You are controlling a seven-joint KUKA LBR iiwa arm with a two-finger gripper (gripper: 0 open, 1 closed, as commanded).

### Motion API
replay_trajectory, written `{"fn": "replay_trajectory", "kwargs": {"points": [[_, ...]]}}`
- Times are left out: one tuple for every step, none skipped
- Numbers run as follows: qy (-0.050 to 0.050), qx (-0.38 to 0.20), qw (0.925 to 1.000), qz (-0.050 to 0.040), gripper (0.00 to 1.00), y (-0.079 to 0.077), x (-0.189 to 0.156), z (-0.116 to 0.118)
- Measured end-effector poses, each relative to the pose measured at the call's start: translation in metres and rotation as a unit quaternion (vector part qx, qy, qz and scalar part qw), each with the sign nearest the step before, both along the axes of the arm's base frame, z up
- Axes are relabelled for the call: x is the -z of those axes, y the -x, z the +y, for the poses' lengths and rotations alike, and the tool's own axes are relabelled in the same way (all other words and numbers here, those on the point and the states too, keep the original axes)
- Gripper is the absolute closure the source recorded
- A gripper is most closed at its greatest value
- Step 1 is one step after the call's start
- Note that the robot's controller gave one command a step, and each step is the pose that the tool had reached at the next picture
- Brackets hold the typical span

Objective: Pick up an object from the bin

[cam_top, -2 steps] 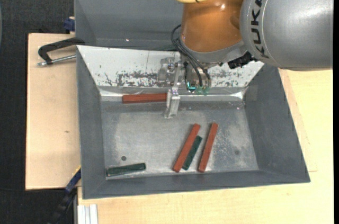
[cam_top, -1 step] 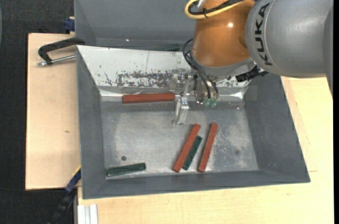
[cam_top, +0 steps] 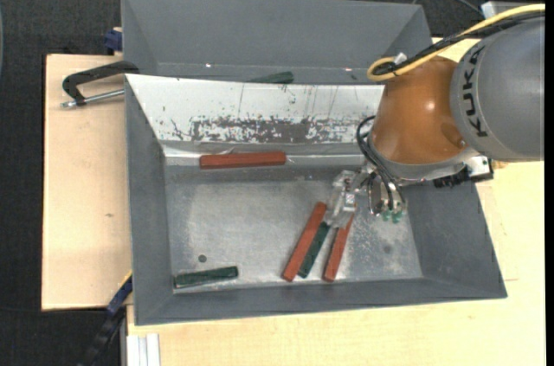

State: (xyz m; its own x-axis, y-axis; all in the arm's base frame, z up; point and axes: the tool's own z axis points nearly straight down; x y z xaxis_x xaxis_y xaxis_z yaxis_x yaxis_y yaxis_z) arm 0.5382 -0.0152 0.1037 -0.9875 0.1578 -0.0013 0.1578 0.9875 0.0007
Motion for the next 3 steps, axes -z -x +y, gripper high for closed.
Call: {"fn": "replay_trajectory", "kwargs": {"points": [[0.0, 0.0, 1.0, -0.0004, 0.0, 0.0, 0.0, 0.0], [0.0, 0.0, 1.0, -0.0004, 0.0, 0.0, 0.0, 0.0], [0.0, -0.006, 1.0, -0.0015, 0.0, 0.034, 0.025, 0.02]]}}
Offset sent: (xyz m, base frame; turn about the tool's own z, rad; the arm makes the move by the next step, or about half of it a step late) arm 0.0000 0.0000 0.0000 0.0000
